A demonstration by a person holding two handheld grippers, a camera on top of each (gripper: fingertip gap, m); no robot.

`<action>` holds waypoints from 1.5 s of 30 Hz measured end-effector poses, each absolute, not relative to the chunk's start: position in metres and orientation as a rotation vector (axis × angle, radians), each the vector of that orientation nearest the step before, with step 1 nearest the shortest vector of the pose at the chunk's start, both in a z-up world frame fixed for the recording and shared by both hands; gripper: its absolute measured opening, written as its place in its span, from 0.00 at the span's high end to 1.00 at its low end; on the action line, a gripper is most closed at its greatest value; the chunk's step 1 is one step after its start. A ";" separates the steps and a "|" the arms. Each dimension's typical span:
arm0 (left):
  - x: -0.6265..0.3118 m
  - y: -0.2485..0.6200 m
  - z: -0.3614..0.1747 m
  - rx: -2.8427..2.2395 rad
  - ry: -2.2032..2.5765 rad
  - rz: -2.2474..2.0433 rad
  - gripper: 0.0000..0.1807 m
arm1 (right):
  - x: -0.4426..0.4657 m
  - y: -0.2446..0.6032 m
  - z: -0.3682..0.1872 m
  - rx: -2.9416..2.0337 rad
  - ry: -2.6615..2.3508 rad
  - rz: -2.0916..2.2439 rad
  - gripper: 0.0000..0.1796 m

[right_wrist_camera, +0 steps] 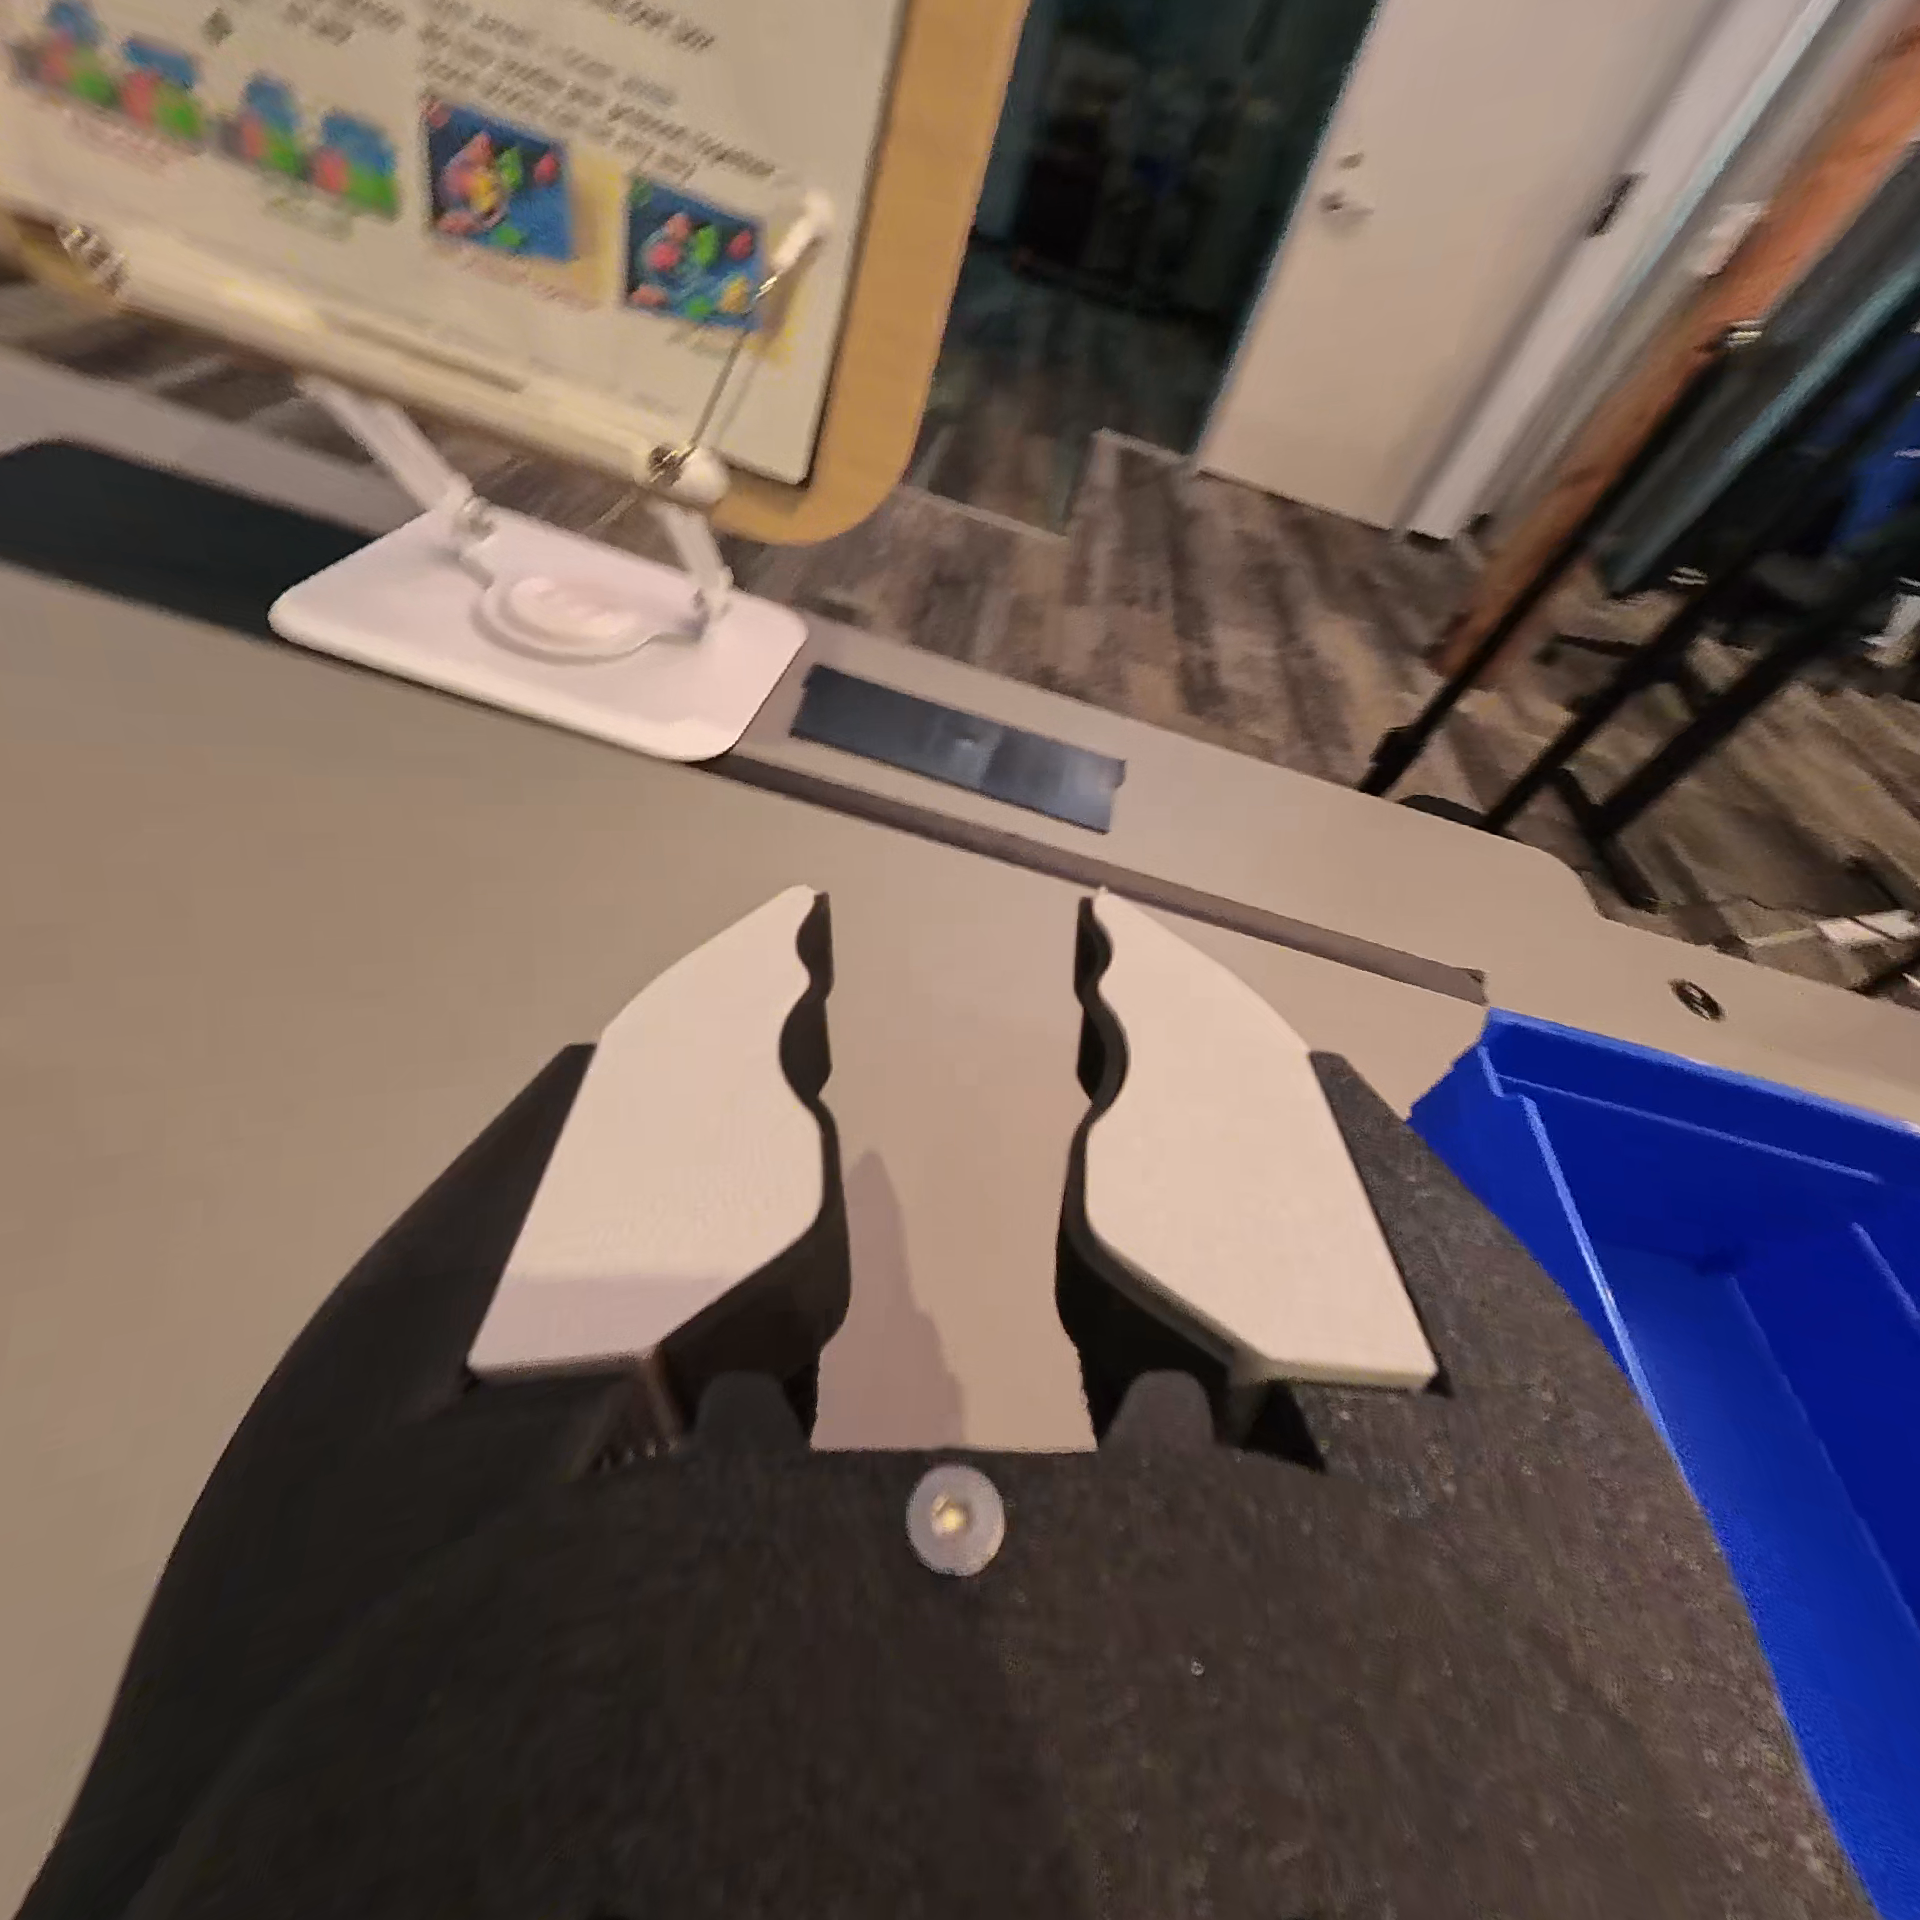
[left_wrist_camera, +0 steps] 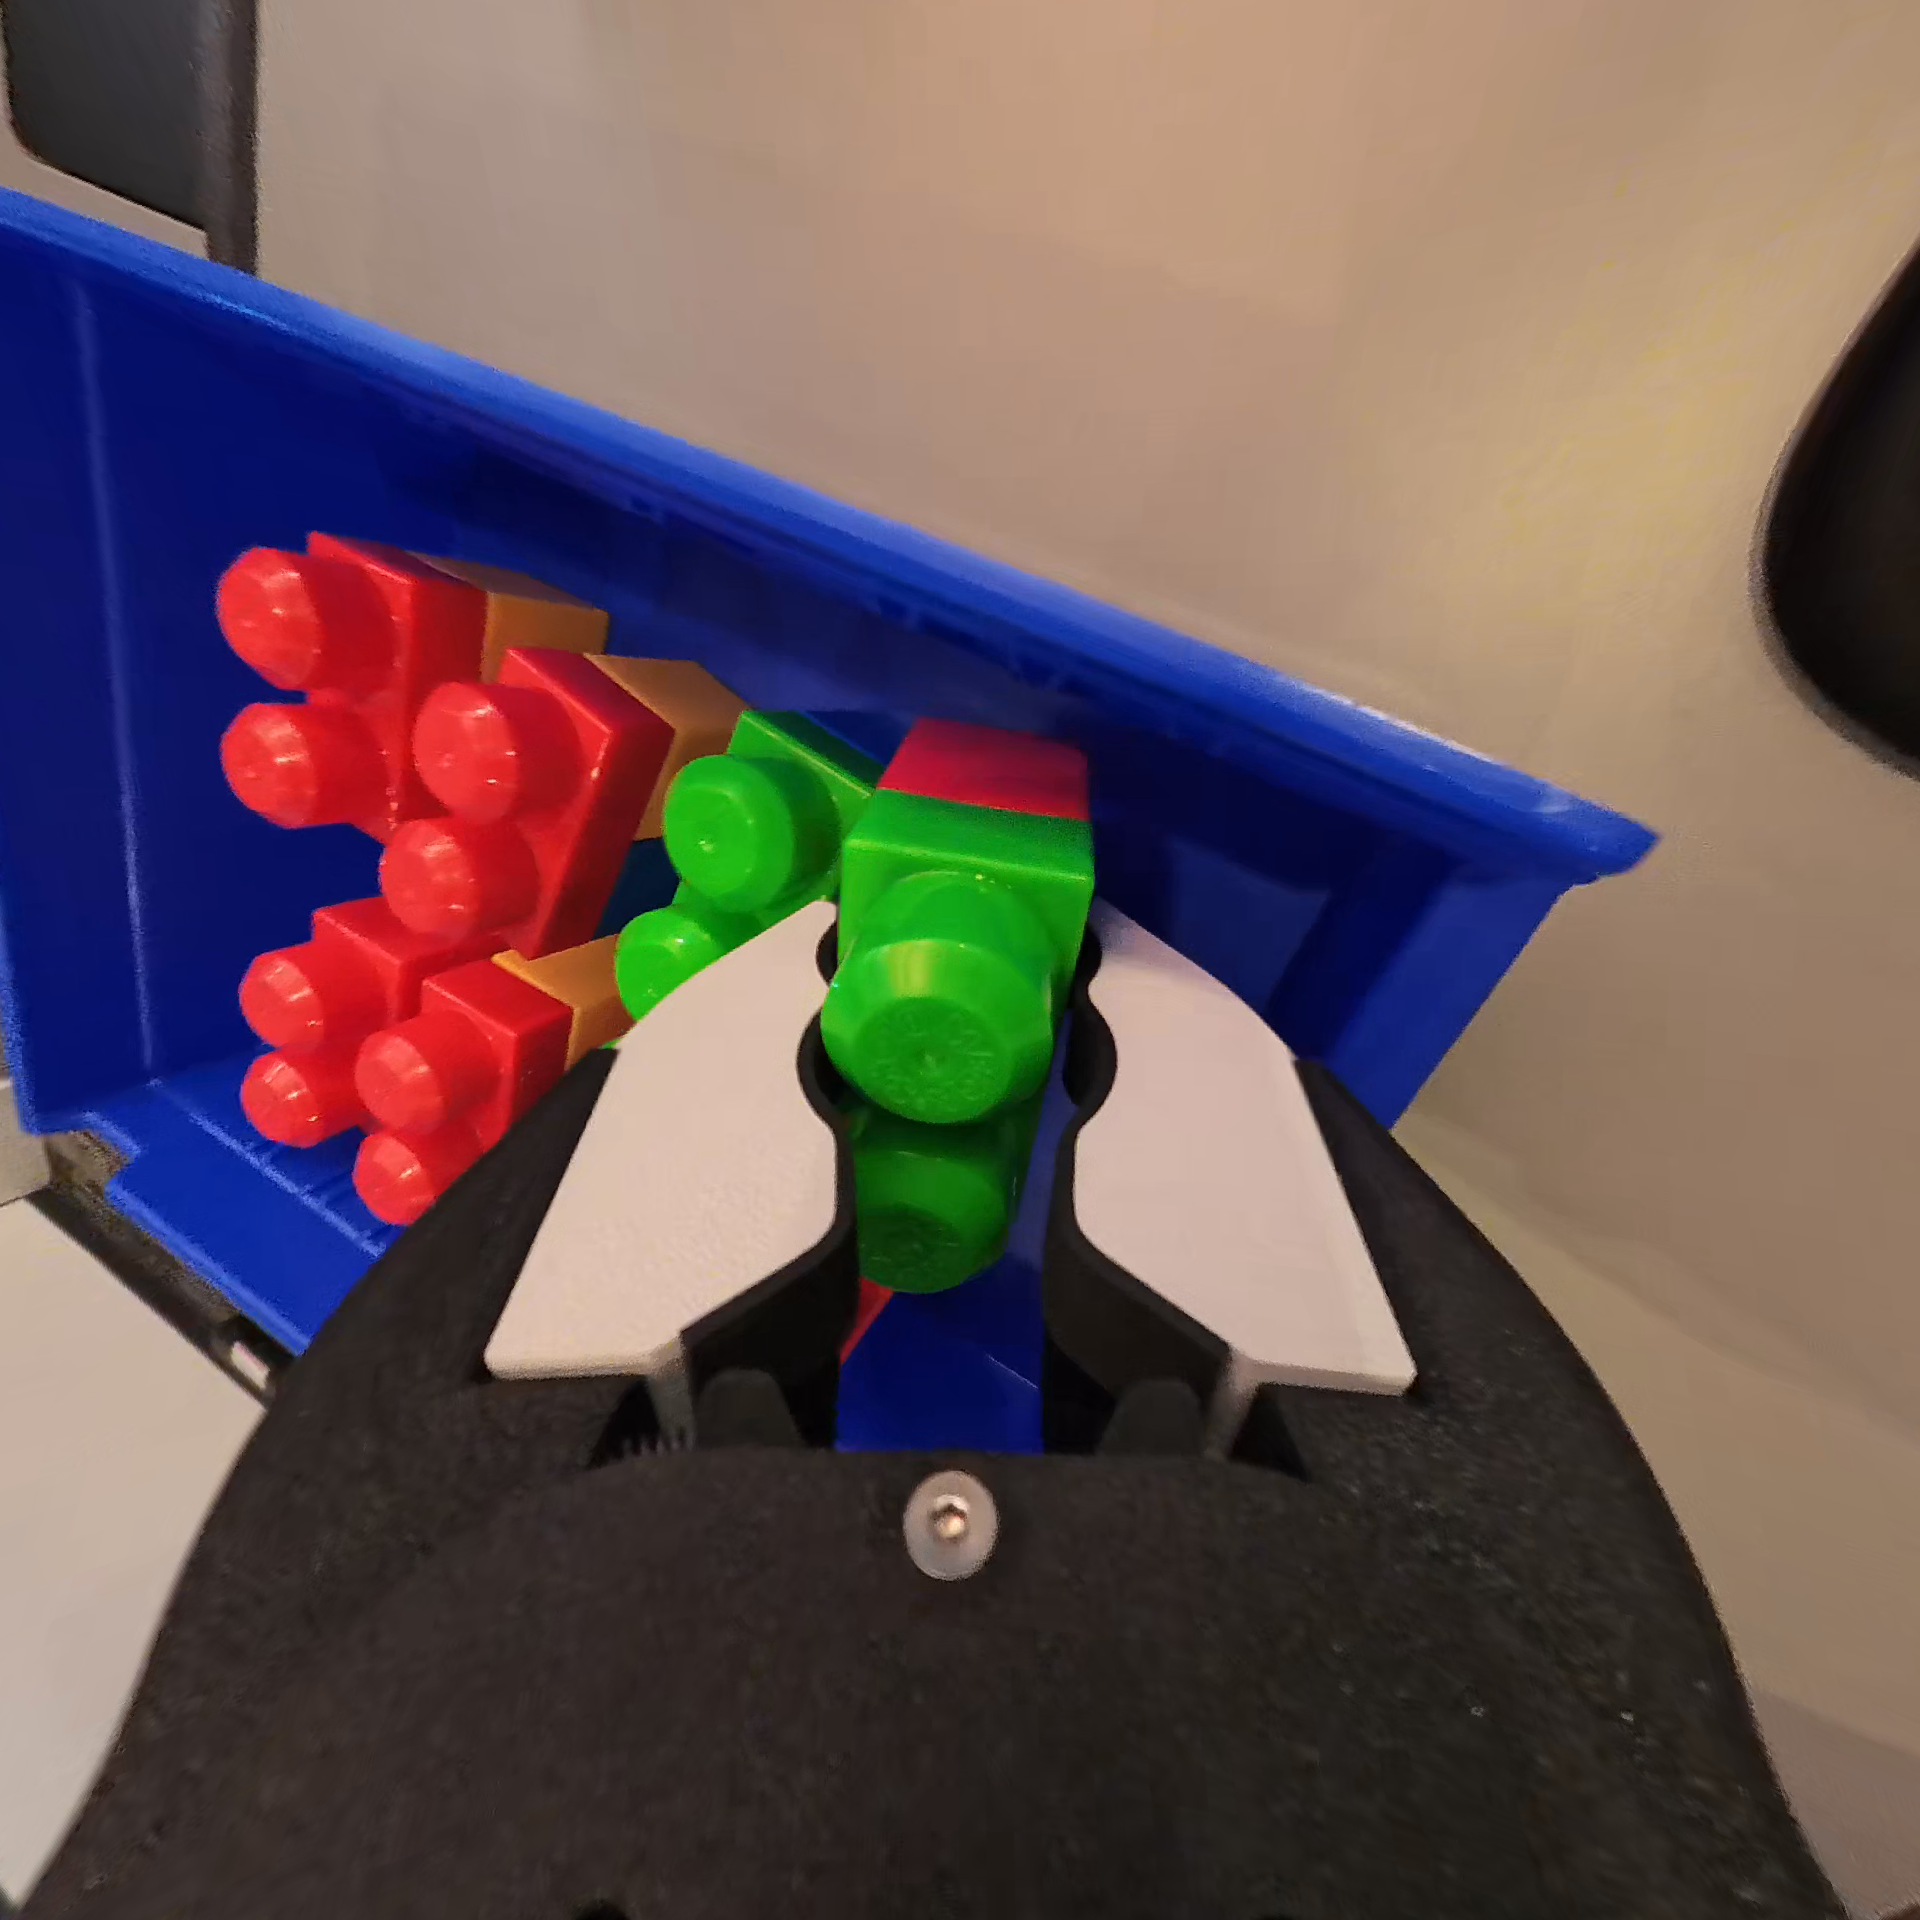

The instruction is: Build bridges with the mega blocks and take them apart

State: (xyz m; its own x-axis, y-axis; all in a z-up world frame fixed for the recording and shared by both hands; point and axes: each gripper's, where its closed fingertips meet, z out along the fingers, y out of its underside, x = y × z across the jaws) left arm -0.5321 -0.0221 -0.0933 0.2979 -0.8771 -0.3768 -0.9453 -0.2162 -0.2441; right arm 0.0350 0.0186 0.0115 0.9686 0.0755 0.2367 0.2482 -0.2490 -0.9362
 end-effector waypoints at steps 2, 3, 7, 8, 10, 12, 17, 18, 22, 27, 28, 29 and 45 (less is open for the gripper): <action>-0.531 -0.024 -0.084 -2.142 1.595 0.215 0.78 | 0.043 0.020 0.015 -1.789 -0.140 -0.192 0.75; -0.531 -0.025 -0.079 -2.138 1.580 0.219 0.78 | 0.046 0.020 0.016 -1.778 -0.097 -0.200 0.75; -0.532 -0.028 -0.056 -2.118 1.523 0.258 0.79 | 0.047 0.023 0.014 -1.767 -0.035 -0.191 0.75; -0.532 -0.029 -0.049 -2.108 1.507 0.269 0.79 | 0.046 0.024 0.012 -1.772 -0.037 -0.182 0.75; -0.529 -0.031 -0.032 -2.078 1.482 0.280 0.79 | 0.042 0.026 0.007 -1.782 -0.043 -0.163 0.75; -0.519 -0.035 -0.011 -2.023 1.478 0.296 0.79 | 0.038 0.027 0.002 -1.793 -0.059 -0.143 0.75; -0.455 -0.046 0.043 -1.898 1.483 0.257 0.78 | 0.032 0.028 -0.003 -1.792 -0.086 -0.147 0.75; -0.439 -0.047 0.048 -1.887 1.496 0.254 0.78 | 0.031 0.028 -0.002 -1.789 -0.095 -0.154 0.75; -0.363 -0.053 0.051 -1.799 1.627 0.169 0.79 | 0.030 0.028 -0.003 -1.777 -0.132 -0.205 0.75; -0.286 -0.049 0.021 -1.820 1.779 0.100 0.79 | 0.028 0.031 -0.020 -1.780 -0.202 -0.220 0.75; -0.274 -0.045 0.013 -1.844 1.802 0.093 0.79 | 0.028 0.031 -0.025 -1.783 -0.218 -0.229 0.75; -0.263 -0.041 0.004 -1.870 1.821 0.088 0.79 | 0.028 0.032 -0.030 -1.786 -0.236 -0.239 0.75; -0.180 -0.003 -0.117 -2.118 2.090 0.180 0.79 | 0.022 0.032 -0.058 -1.837 -0.385 -0.292 0.75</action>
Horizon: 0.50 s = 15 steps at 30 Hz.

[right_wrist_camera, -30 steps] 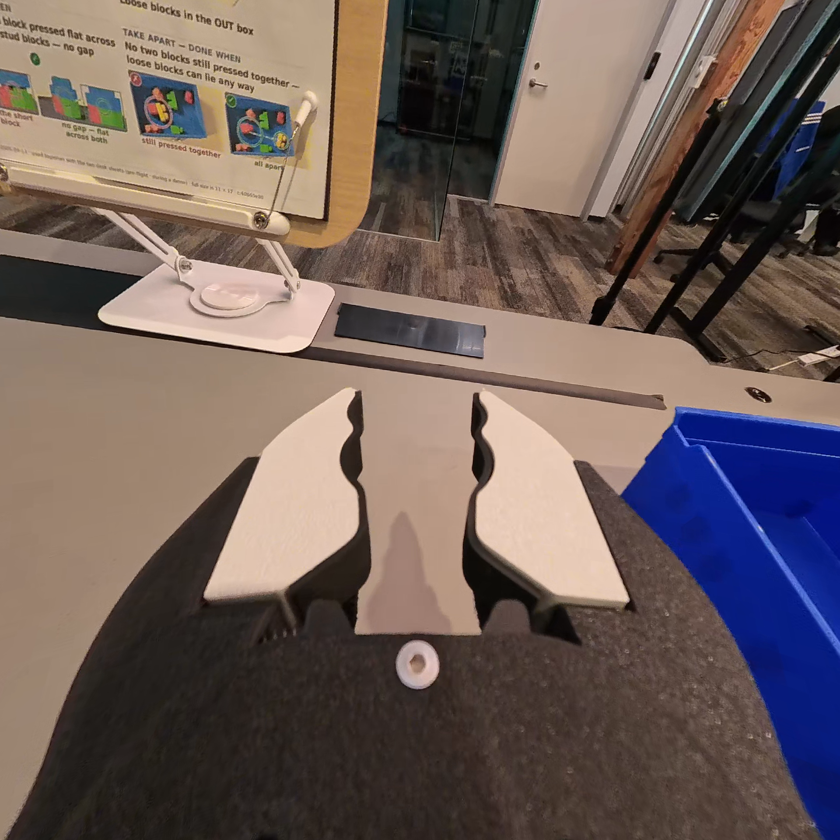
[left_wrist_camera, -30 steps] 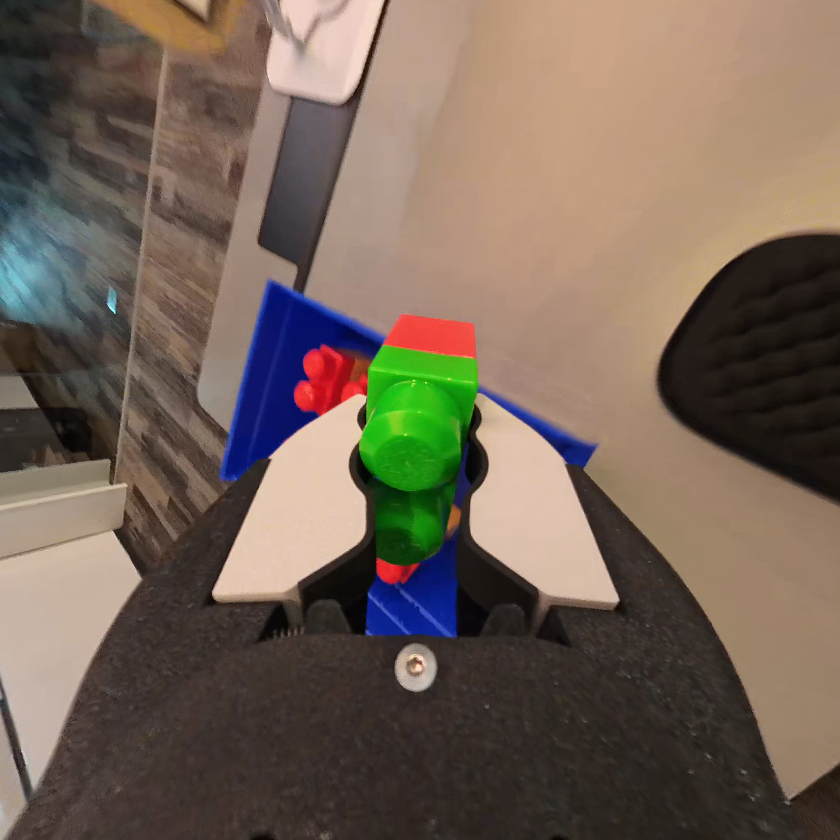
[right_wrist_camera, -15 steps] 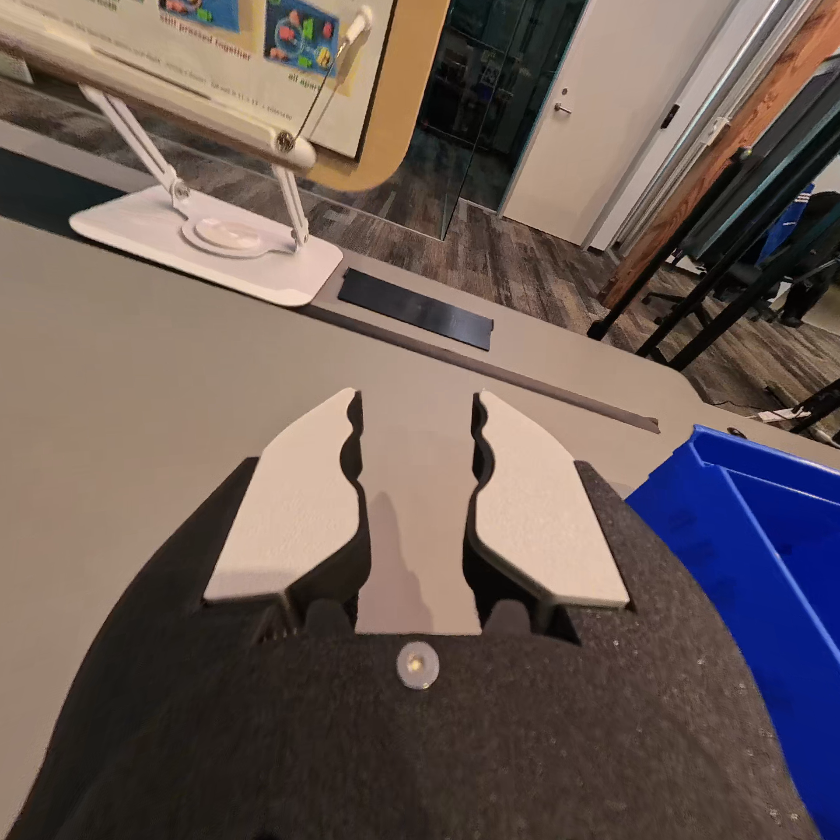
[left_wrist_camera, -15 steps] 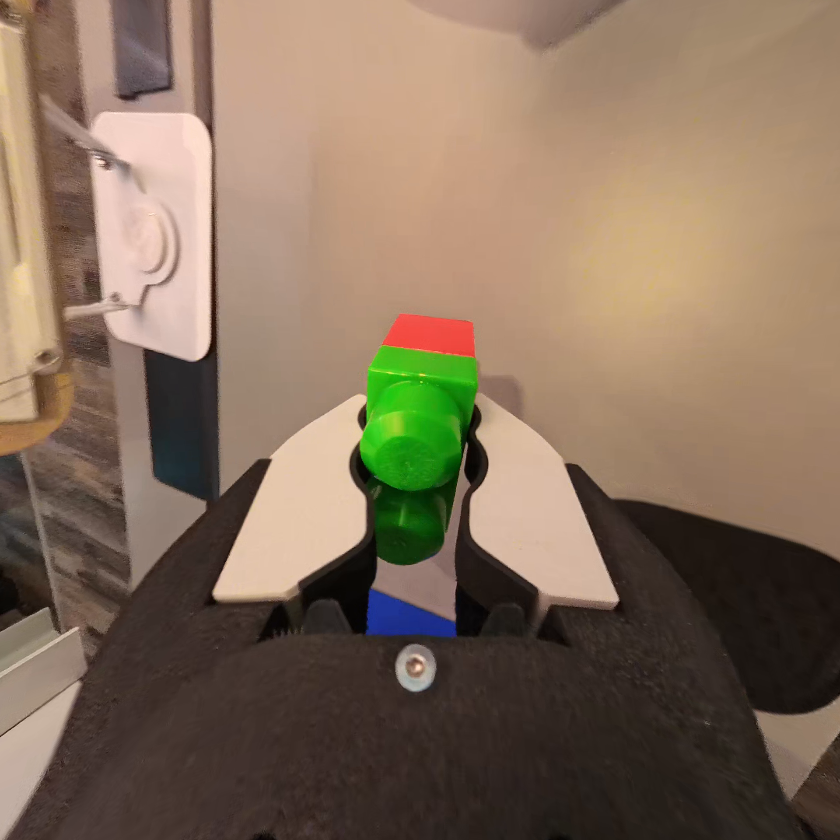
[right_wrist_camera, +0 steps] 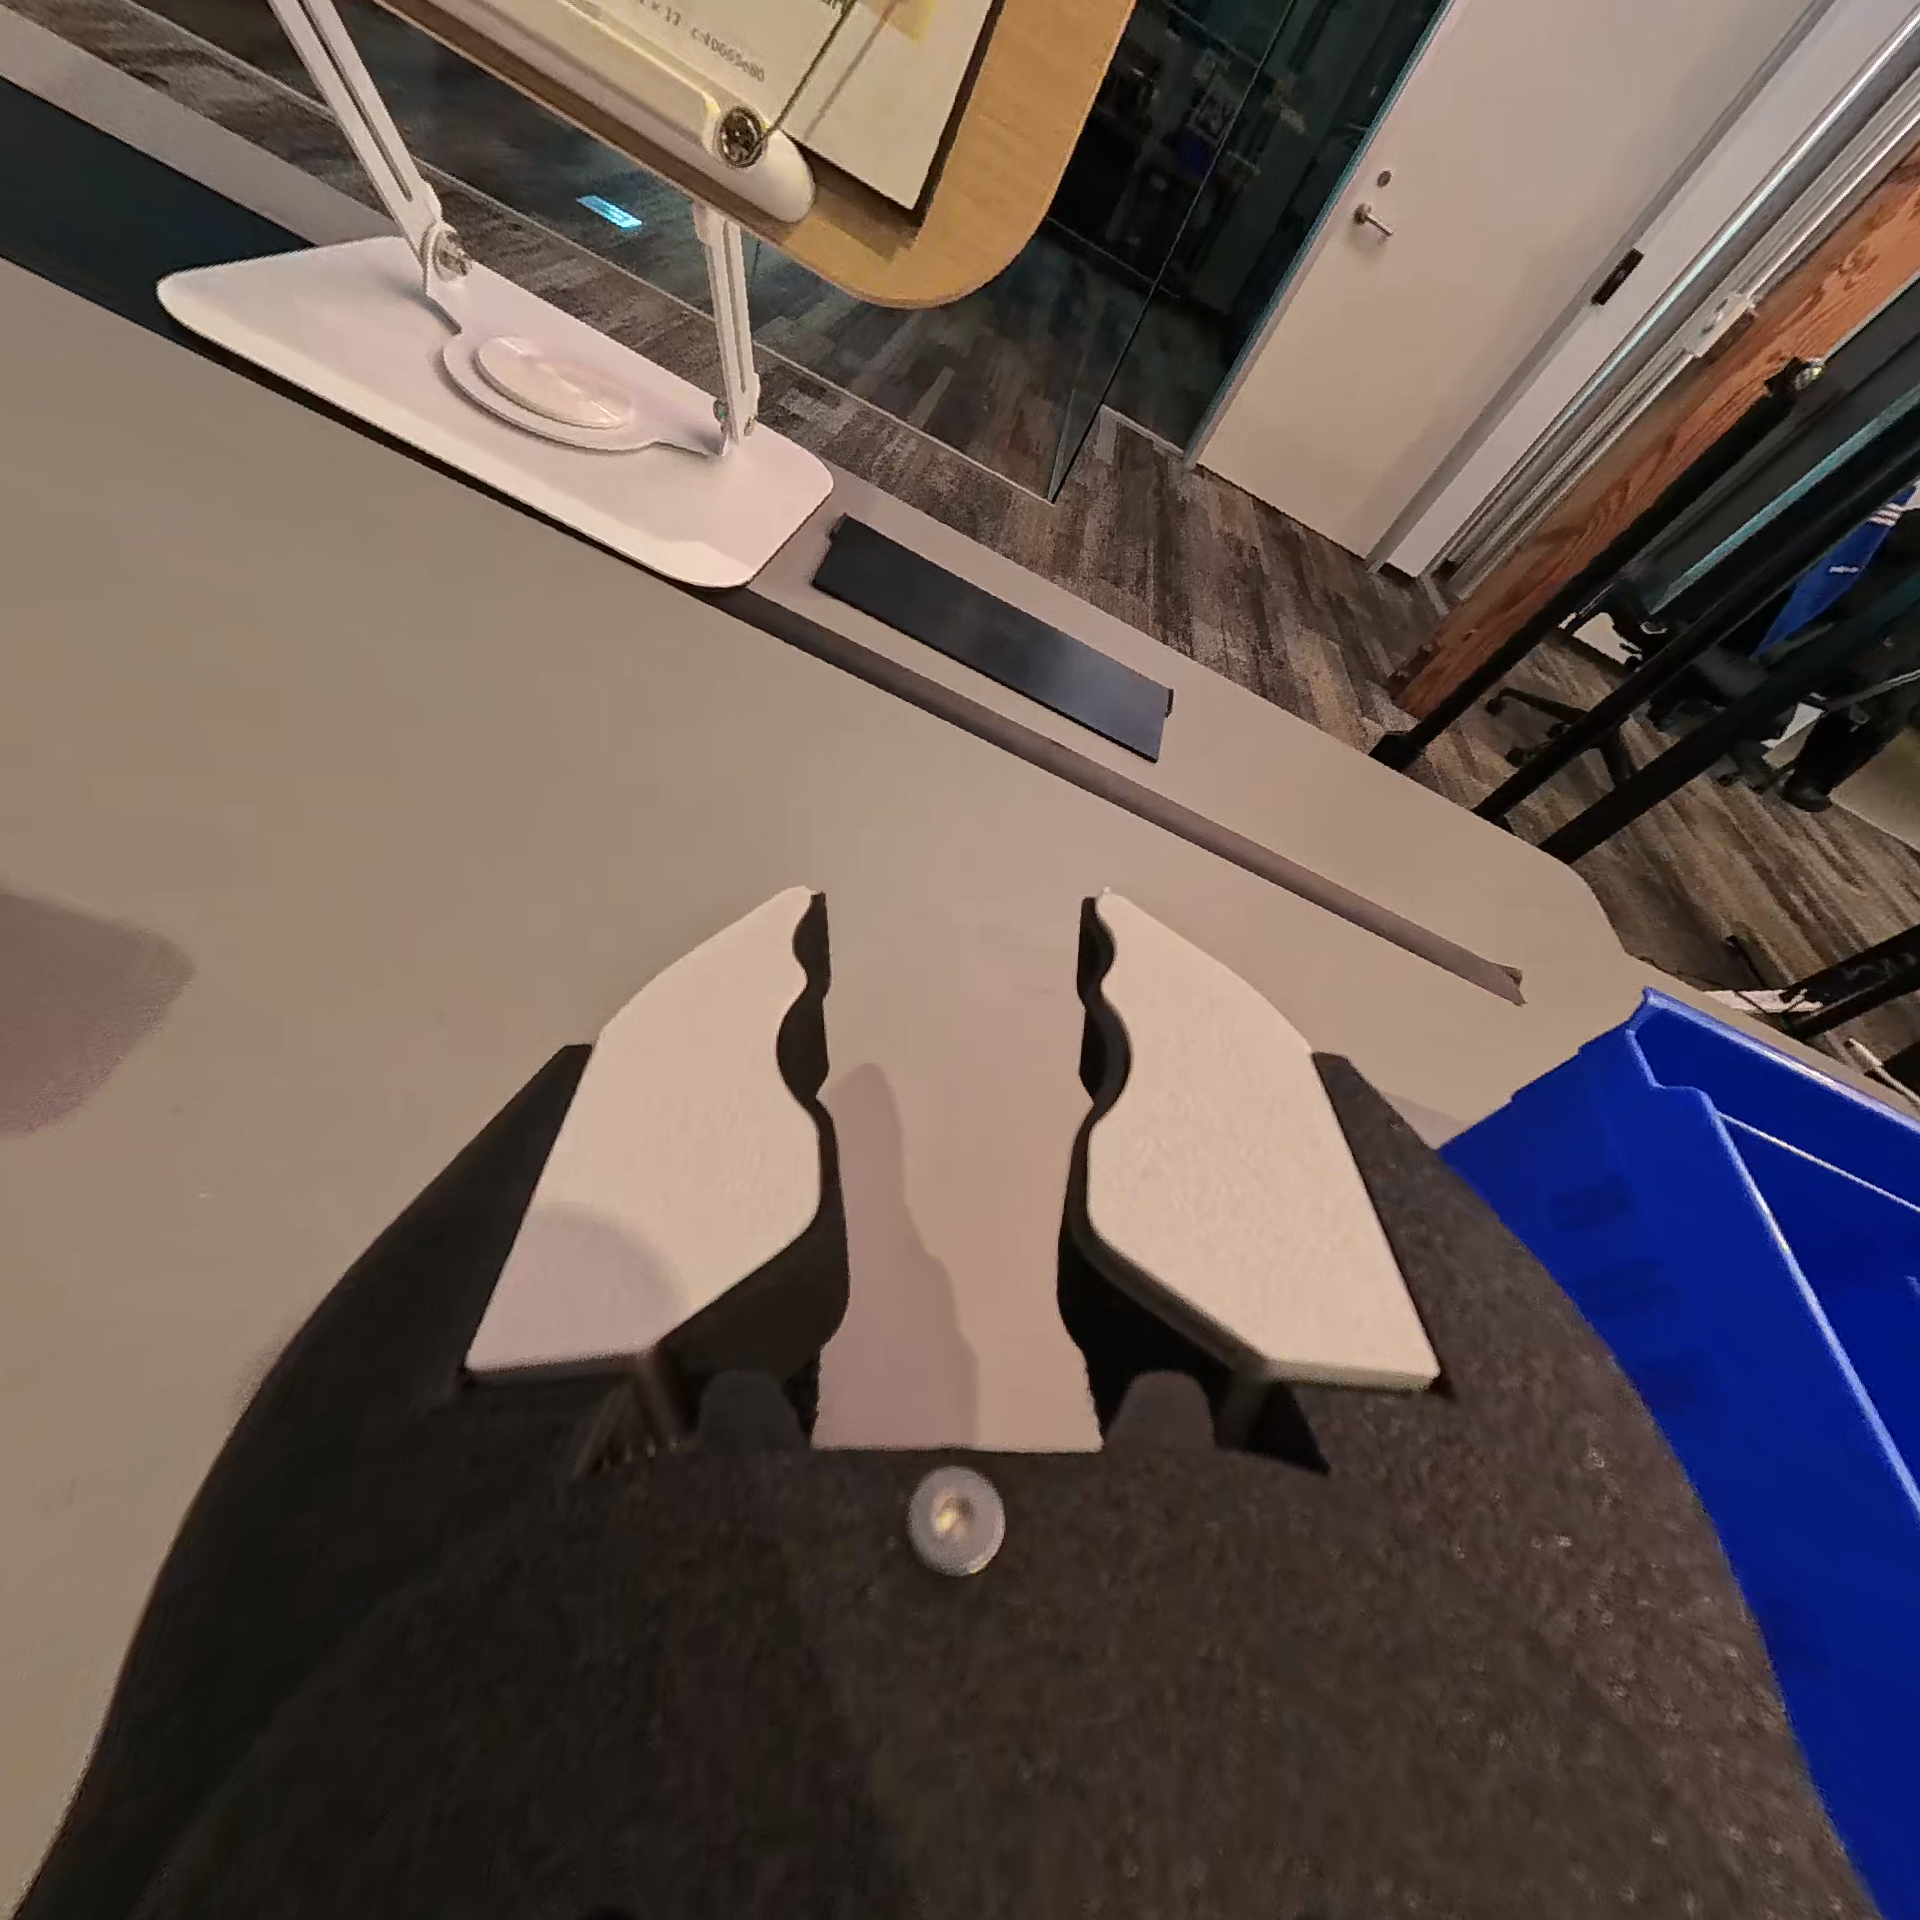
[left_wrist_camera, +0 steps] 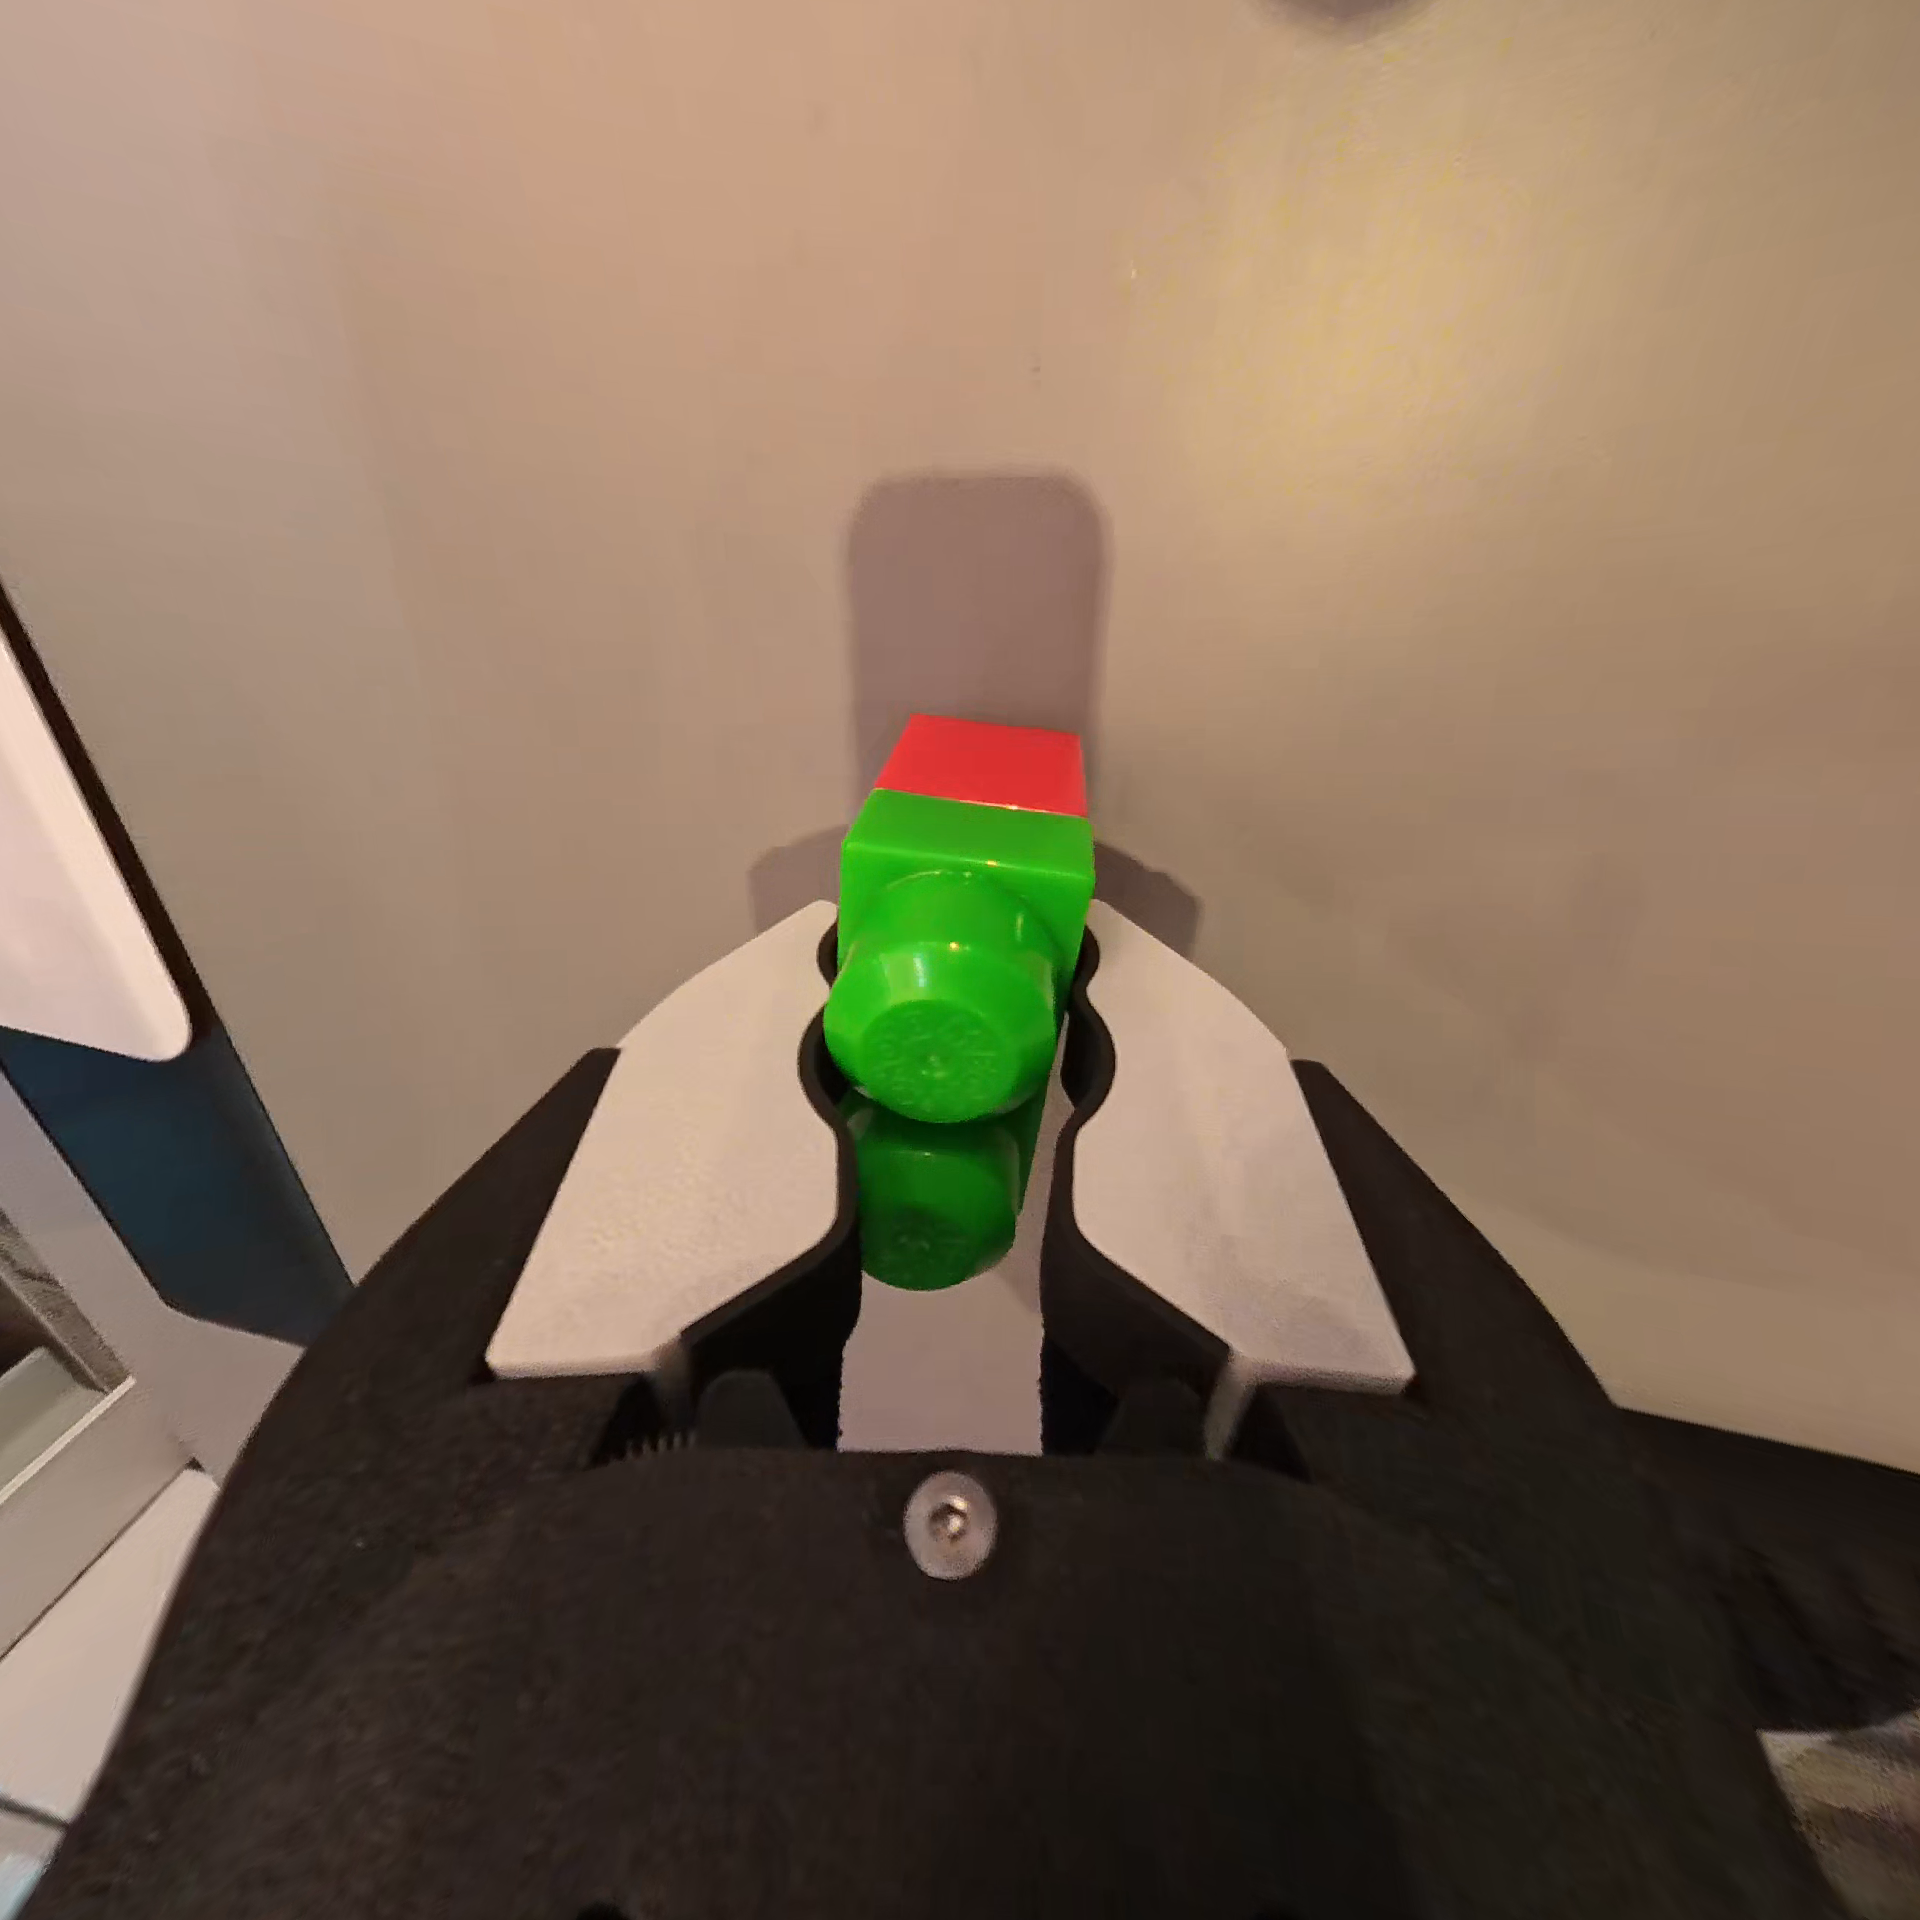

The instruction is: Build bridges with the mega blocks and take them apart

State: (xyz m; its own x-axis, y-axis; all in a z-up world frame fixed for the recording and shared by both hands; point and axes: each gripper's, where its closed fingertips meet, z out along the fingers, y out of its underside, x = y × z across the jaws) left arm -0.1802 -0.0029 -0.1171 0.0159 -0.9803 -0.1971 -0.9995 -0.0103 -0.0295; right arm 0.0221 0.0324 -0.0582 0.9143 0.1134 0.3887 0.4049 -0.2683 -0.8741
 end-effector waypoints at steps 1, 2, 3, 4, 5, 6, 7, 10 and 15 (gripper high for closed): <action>-0.179 -0.002 -0.120 -2.113 2.099 0.185 0.79 | 0.021 0.033 -0.059 -1.841 -0.386 -0.282 0.75; -0.177 -0.002 -0.123 -2.110 2.105 0.184 0.79 | 0.021 0.033 -0.060 -1.846 -0.388 -0.280 0.75; -0.175 -0.002 -0.125 -2.110 2.108 0.178 0.79 | 0.021 0.033 -0.061 -1.850 -0.391 -0.283 0.75; -0.173 -0.002 -0.127 -2.110 2.114 0.170 0.79 | 0.022 0.034 -0.061 -1.852 -0.393 -0.284 0.75; -0.172 -0.003 -0.129 -2.110 2.121 0.163 0.79 | 0.022 0.034 -0.061 -1.853 -0.392 -0.281 0.75; -0.171 -0.003 -0.130 -2.109 2.125 0.162 0.79 | 0.021 0.034 -0.061 -1.854 -0.391 -0.275 0.75; -0.170 -0.002 -0.131 -2.108 2.129 0.160 0.79 | 0.022 0.034 -0.060 -1.854 -0.388 -0.272 0.75; -0.167 -0.002 -0.132 -2.105 2.132 0.149 0.79 | 0.023 0.034 -0.059 -1.850 -0.385 -0.273 0.75; -0.166 -0.003 -0.131 -2.109 2.130 0.129 0.79 | 0.022 0.034 -0.060 -1.857 -0.385 -0.265 0.75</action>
State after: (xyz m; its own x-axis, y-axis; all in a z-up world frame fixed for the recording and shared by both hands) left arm -0.1660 -0.0027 -0.1305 -0.0067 -0.9871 -0.1603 -0.9992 0.0131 -0.0388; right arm 0.0224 0.0343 -0.0601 0.9203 0.1307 0.3687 0.3911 -0.2831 -0.8758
